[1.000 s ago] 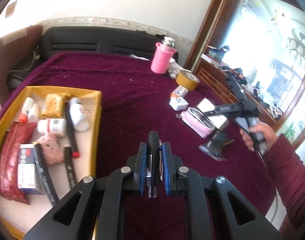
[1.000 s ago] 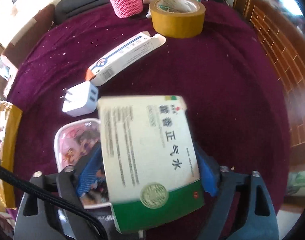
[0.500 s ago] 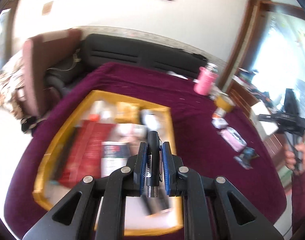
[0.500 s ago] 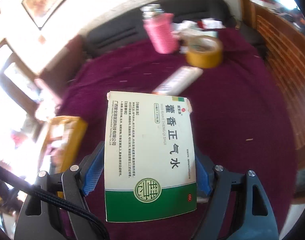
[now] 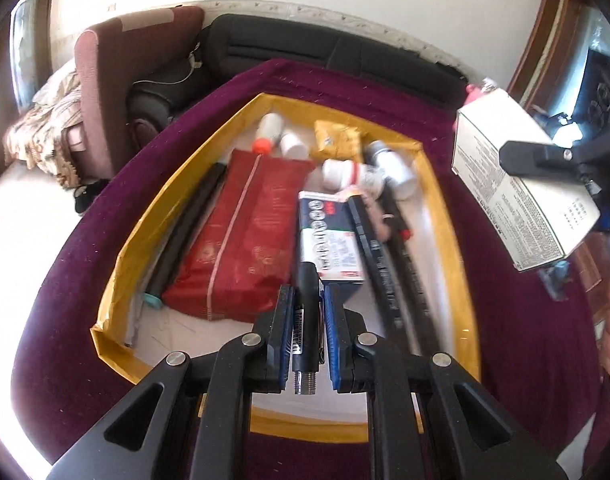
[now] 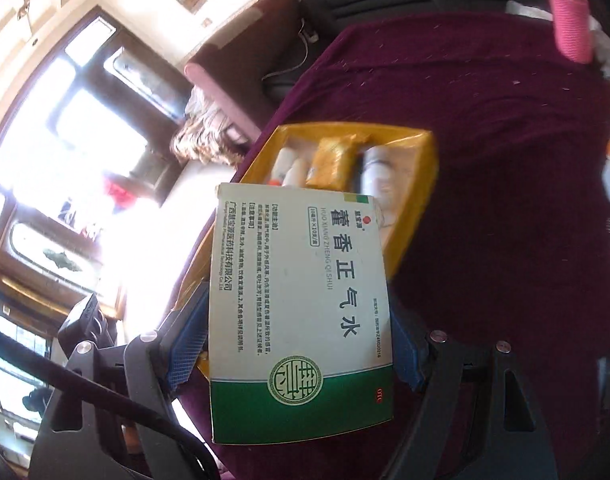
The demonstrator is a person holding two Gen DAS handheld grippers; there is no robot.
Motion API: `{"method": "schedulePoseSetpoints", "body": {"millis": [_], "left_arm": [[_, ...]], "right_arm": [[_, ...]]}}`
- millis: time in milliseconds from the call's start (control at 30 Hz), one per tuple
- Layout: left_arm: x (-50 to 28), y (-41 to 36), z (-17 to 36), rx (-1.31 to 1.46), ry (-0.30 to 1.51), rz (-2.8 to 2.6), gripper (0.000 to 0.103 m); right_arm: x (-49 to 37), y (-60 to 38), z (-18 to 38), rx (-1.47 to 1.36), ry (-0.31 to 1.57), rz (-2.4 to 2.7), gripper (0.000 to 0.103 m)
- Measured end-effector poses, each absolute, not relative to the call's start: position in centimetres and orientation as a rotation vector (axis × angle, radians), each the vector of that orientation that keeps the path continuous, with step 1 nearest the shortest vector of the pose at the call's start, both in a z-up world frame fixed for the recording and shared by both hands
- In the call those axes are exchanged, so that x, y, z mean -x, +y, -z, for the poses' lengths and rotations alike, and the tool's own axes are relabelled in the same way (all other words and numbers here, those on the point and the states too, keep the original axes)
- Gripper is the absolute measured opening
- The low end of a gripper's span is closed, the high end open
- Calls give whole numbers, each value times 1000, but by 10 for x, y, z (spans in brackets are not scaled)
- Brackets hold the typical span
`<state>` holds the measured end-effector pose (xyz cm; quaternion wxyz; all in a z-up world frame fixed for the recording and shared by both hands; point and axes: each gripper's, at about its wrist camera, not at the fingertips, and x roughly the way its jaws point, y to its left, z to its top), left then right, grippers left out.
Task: Organize objects
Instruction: 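Carry the medicine box and pen to the tray and release both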
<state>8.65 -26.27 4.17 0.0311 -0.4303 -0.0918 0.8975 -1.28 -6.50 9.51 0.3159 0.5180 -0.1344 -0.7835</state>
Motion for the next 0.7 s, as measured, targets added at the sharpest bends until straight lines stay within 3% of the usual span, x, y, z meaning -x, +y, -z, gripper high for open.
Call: {"method": "schedulePoseSetpoints", "body": {"millis": [200, 333, 700], "left_arm": [[-91, -269, -29, 1362, -280, -2767, 14], [-99, -276, -37, 1331, -297, -2780, 30], [-101, -290, -42, 1261, -339, -2837, 36]], "right_arm": [[21, -103, -71, -1451, -226, 2118, 79], [15, -112, -56, -1480, -195, 2163, 79], [28, -134, -45, -1435, 38, 2512, 80]]}}
